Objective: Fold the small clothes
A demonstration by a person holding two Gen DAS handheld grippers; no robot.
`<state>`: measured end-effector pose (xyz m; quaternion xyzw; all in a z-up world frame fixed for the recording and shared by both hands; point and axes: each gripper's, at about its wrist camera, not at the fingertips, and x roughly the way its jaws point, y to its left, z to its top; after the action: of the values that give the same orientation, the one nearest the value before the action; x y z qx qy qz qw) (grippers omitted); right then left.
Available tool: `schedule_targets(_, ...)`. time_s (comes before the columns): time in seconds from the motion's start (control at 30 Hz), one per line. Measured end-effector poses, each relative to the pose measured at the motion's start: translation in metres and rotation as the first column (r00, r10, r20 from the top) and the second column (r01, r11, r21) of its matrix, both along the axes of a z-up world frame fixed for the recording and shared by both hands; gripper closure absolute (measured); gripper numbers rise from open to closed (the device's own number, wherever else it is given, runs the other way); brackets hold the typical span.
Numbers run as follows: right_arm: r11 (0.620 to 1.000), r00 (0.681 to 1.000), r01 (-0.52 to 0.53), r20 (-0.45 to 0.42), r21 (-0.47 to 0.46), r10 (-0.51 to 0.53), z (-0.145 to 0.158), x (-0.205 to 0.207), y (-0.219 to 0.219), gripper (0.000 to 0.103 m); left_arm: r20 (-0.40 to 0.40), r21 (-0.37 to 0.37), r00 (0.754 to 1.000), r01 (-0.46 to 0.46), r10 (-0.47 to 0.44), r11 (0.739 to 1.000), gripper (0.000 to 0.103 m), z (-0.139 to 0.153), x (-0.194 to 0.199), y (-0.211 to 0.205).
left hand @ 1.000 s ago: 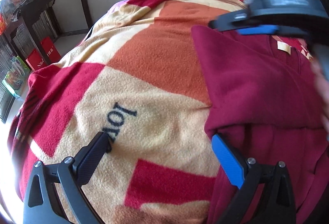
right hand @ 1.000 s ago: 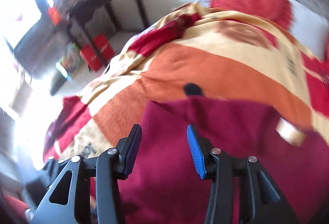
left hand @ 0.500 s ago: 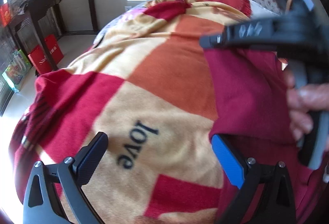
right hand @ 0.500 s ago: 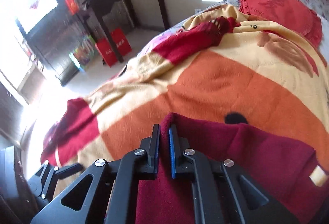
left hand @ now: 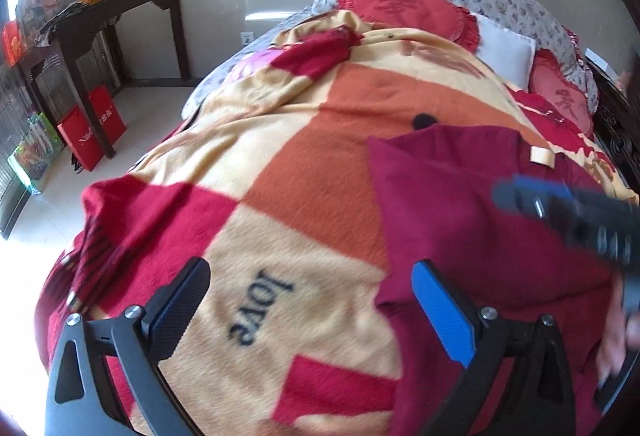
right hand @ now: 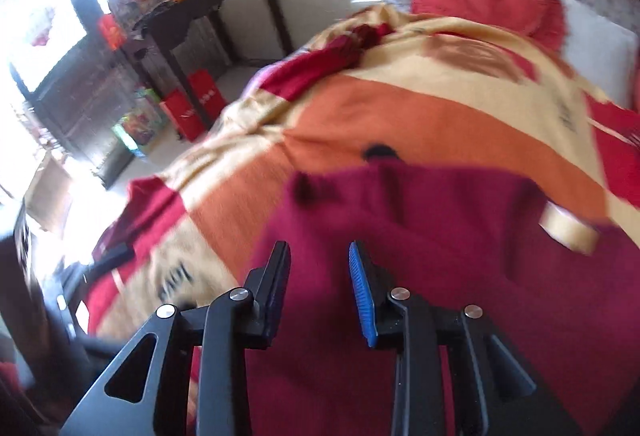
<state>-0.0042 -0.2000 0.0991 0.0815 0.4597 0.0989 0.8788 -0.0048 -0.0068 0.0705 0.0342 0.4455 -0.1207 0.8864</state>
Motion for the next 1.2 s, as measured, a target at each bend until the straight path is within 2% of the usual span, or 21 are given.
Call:
schedule_targets(0.13, 0.993, 0.993, 0.115, -0.013, -0.013, -0.115, -0.015, -0.035, -0.029, 0.091, -0.031, 0.029, 0.999, 0.017, -0.017, 0.999, 0.000, -0.011, 0.012, -0.023)
schedule_targets(0.27, 0.984, 0.980, 0.175, -0.088, -0.028, -0.177, -0.043, -0.037, -0.047, 0.091, -0.057, 0.102, 0.998, 0.005, 0.000, 0.995, 0.000, -0.033, 0.023, -0.036)
schedule_targets(0.33, 0.979, 0.974, 0.199, -0.104, -0.047, -0.203, -0.058, -0.032, -0.054, 0.093, -0.076, 0.108, 0.997, 0.004, 0.005, 0.994, 0.000, -0.043, 0.026, -0.037)
schedule_targets(0.37, 0.977, 0.970, 0.214, -0.112, -0.029, -0.215, -0.064, -0.030, -0.058, 0.094, -0.077, 0.101, 0.997, -0.001, 0.008, 0.995, 0.000, -0.044, 0.027, -0.036)
schedule_targets(0.57, 0.971, 0.968, 0.238, -0.091, 0.020, -0.235, -0.047, -0.036, -0.069, 0.093, -0.066, 0.091, 0.998, -0.010, 0.016, 0.996, 0.000, -0.031, 0.020, -0.035)
schedule_targets(0.73, 0.965, 0.963, 0.261, -0.065, 0.001, -0.260, -0.031, -0.052, -0.075, 0.093, -0.027, 0.081, 0.999, 0.024, -0.022, 0.996, 0.000, -0.013, 0.016, -0.046)
schedule_targets(0.83, 0.956, 0.955, 0.294, -0.047, -0.013, -0.294, -0.027, -0.070, -0.091, 0.093, -0.028, 0.091, 0.999, 0.041, -0.039, 0.995, 0.000, -0.013, 0.022, -0.055)
schedule_targets(0.93, 0.935, 0.935, 0.352, -0.016, -0.049, -0.354, -0.023, -0.092, -0.118, 0.092, -0.047, 0.082, 0.998, 0.046, -0.042, 0.996, 0.000, -0.019, 0.034, -0.061)
schedule_targets(1.0, 0.913, 0.915, 0.402, 0.002, -0.069, -0.403, -0.020, -0.108, -0.139, 0.091, -0.086, 0.109, 0.995, 0.053, -0.044, 0.993, 0.000, -0.031, 0.045, -0.067)
schedule_targets(1.1, 0.868, 0.870, 0.493, 0.011, -0.067, -0.493, -0.019, -0.135, -0.176, 0.089, -0.120, 0.117, 0.992, 0.058, -0.044, 0.992, 0.000, -0.042, 0.051, -0.070)
schedule_targets(1.2, 0.827, 0.829, 0.559, 0.009, -0.062, -0.559, -0.020, -0.152, -0.204, 0.089, -0.114, 0.124, 0.993, 0.054, -0.040, 0.991, 0.000, -0.041, 0.051, -0.073)
